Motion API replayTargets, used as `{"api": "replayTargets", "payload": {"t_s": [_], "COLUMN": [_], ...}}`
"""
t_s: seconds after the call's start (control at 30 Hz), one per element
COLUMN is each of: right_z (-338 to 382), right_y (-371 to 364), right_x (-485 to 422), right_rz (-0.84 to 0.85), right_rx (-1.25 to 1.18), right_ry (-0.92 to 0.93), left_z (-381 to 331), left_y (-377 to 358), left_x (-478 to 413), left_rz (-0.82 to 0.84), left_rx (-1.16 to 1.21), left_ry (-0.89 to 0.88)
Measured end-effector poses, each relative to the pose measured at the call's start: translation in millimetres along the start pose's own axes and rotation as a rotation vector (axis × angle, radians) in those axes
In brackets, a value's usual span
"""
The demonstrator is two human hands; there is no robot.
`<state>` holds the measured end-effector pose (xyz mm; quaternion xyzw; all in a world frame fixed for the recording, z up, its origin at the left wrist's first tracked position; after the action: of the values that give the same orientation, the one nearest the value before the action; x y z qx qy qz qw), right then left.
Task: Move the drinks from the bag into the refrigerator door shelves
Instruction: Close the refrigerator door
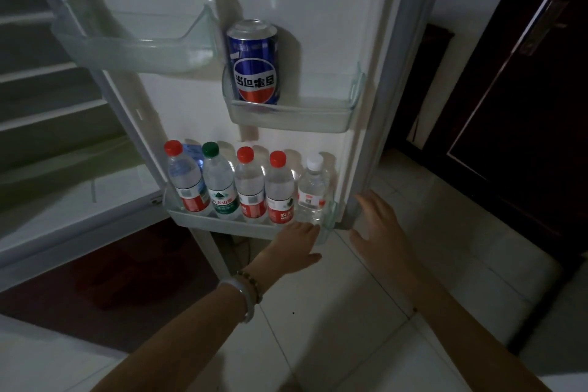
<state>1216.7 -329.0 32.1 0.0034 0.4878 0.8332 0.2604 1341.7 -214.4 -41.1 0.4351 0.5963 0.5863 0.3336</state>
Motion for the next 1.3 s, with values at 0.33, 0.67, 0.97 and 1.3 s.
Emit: {"api": "replayTargets", "payload": {"t_s": [0.33,0.67,0.97,1.3], "right_z": [18.7,76.5,150.7,229.6], "right_y": [8.3,-4.1,-5.6,-31.6], "right_x": [24.9,93.8,188.9,229.2], "right_rz": [-0.012,0.002,-0.041,0.051], "right_rx": [0.178,0.176,0.317,0.246], "right_ry": [0.144,0.17,0.323,0.495], "left_z": [-3.9,1.2,26.9,25.7], "left_y": [-4.0,-18.6,-46.5,11.4], "left_x": [22.3,116.3,251.8,414.4], "left_rz": [0.045,0.023,-0.082,-0.543], "left_rx": [-0.036,-0.124,-0.074,0.028], "left_ry": [0.04,0.054,0.245,0.378]}}
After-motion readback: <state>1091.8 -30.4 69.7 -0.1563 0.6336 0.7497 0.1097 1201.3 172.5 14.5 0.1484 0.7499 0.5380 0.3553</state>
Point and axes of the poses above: each hand's wrist, its own x-axis away from the middle knuckle, its own y-axis out of the back of the hand, z = x × y, the point moved 3 cm from there along -x, towards the middle knuckle, and after that the axes turned 4 degrees about y, right-handed, at the moved point
